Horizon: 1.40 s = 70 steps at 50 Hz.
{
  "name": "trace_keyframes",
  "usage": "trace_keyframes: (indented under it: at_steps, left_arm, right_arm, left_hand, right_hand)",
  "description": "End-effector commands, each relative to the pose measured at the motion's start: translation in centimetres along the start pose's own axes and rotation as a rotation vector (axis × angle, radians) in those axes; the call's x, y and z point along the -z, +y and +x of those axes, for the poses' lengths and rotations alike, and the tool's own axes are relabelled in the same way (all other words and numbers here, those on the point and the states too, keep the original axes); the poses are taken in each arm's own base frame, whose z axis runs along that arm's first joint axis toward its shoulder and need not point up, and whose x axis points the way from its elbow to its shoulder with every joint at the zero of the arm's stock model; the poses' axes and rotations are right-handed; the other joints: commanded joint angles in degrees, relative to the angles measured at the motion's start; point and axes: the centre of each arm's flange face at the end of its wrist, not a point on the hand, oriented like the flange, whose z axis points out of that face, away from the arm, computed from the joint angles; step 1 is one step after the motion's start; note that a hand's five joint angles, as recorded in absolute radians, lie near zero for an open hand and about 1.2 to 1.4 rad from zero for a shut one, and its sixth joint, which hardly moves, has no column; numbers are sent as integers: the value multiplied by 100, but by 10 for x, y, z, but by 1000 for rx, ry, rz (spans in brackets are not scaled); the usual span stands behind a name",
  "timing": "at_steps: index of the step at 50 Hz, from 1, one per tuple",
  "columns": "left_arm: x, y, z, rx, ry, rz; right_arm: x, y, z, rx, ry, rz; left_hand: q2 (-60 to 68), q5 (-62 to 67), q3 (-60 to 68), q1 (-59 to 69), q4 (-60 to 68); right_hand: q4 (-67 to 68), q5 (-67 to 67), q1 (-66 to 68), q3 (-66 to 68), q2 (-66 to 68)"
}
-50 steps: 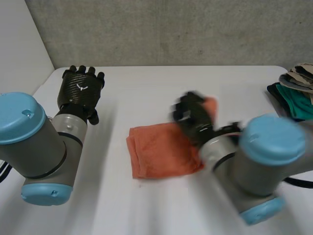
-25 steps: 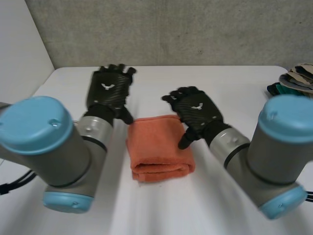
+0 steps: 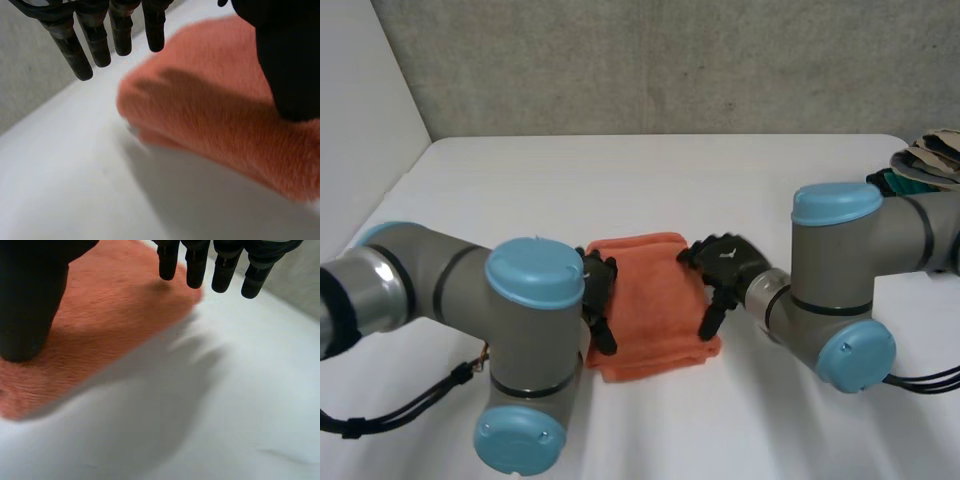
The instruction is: Fold the laundry.
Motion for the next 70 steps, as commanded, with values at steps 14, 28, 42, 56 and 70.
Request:
trace_keyframes:
  at_steps: [14, 28, 42, 56, 70]
  left_arm:
    - [42, -126, -27, 42, 513, 452]
    - [35, -114, -25, 63, 554, 394]
    - [34, -115, -26, 65, 548, 394]
    - [29, -114, -39, 75, 513, 389]
    - [41, -139, -65, 95, 453, 474]
  right_arm:
    - [52, 20, -84, 190, -57, 240]
    - [13, 38, -91, 300, -20, 309]
    - [-4, 18, -89, 290, -25, 386]
    - [-31, -15, -53, 248, 51, 482]
    - [17, -136, 120, 77, 394, 900]
  left_hand:
    - [245, 267, 222, 215, 251]
    - [245, 267, 222, 215, 251]
    - [262, 284, 238, 232, 268]
    - [262, 284, 238, 232, 268]
    - [245, 267, 222, 215, 251]
  right_hand:
    - [-207, -268, -303, -204, -182]
    - [102, 40, 5, 104, 126]
    - [1315, 1254, 1219, 1318, 1340]
    - [6793, 6732, 6697, 6796, 6818]
    - [6793, 6732, 6697, 6796, 6818]
